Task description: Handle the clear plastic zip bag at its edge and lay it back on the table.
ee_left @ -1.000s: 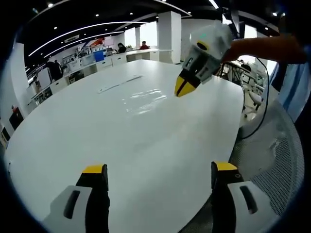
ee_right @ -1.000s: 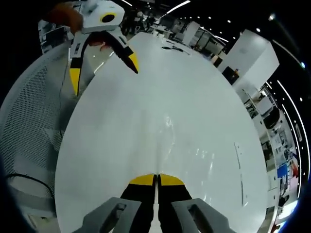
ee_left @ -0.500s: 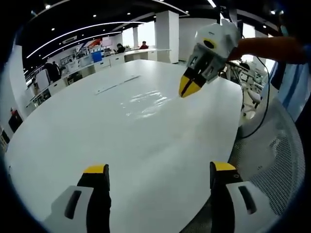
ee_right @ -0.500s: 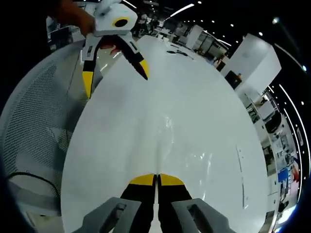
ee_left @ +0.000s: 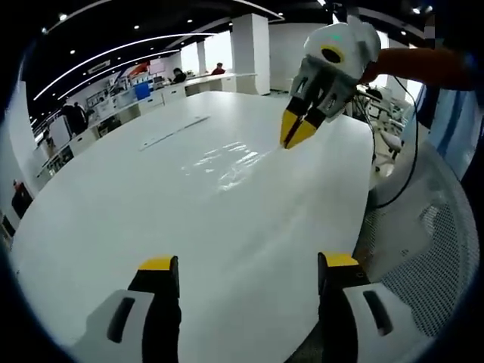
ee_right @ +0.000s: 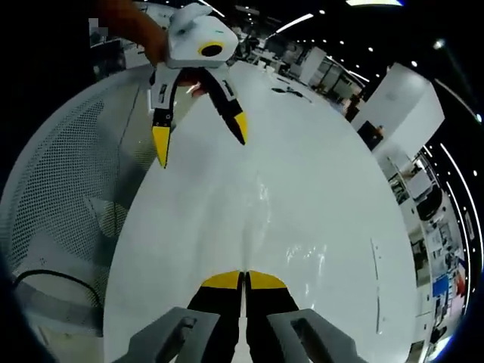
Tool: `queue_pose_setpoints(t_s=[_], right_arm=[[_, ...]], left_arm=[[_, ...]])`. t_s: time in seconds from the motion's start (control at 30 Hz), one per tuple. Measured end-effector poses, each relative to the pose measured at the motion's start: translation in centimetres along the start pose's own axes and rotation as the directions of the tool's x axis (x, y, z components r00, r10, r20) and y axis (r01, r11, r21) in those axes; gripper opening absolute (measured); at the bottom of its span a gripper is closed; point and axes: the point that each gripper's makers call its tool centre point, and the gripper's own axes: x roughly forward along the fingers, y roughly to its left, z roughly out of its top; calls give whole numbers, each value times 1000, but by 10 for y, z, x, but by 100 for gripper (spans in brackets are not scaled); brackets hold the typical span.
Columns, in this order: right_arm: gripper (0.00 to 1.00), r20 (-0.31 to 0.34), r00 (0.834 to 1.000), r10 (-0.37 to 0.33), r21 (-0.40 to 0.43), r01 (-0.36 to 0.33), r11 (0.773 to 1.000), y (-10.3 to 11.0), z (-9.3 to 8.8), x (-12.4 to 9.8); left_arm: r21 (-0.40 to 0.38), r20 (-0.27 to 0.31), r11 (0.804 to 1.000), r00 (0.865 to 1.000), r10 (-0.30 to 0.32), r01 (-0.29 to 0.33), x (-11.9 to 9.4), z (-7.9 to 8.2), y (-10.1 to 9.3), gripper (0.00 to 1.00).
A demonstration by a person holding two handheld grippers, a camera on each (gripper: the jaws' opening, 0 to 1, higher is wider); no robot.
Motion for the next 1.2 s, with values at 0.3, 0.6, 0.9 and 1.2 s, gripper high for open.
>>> queue_pose_setpoints(t_s=[0.3,0.6,0.9,1.2], right_arm=[[0,25,999,36,-6,-36,999,13,3,-1],[0,20,998,62,-10,-62,998,22,1,-2],[0,29,997,75,-28,-74,997,27,7,-2],[0,34,995,91,-55,-89,995,30,13,-3]], left_arm=[[91,-30,996,1000,-2,4,4,-5,2,58],[197,-27,980,1000,3,2,5,1,3,40],[310,-8,951,1000,-2,4,6,13,-1,27],[399,2,917,1000,-2,1,8,20,2,16]])
